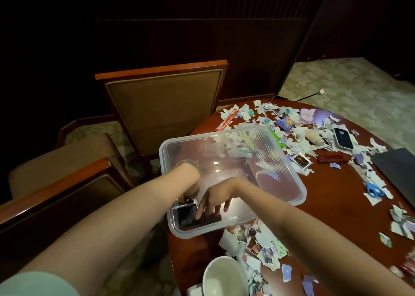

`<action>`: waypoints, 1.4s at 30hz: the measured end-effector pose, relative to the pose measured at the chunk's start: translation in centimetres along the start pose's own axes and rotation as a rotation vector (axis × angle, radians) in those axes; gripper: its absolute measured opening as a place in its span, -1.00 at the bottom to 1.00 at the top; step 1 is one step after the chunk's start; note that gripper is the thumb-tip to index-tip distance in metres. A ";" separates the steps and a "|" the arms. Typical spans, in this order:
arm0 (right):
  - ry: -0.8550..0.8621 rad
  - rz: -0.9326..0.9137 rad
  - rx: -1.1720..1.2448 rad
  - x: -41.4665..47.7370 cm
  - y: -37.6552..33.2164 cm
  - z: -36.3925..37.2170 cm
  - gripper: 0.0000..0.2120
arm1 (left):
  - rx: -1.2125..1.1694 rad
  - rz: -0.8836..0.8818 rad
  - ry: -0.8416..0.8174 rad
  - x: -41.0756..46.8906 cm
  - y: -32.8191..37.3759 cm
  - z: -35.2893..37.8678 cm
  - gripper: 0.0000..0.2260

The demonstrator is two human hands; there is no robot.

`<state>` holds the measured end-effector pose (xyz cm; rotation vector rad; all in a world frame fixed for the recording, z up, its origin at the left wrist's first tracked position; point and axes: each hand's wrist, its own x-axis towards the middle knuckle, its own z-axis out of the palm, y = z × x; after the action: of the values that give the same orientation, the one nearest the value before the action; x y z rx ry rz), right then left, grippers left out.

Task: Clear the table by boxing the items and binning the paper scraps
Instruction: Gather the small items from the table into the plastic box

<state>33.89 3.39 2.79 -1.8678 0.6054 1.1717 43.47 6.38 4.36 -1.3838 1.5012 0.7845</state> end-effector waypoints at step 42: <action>1.166 0.361 1.664 -19.7 27.2 31.8 -0.83 | -0.144 0.680 0.478 -0.7 36.2 -7.0 -0.75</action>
<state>-10.90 14.85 2.72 -0.6760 1.8037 -0.5362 6.60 6.32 3.00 -1.2106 2.3952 1.0280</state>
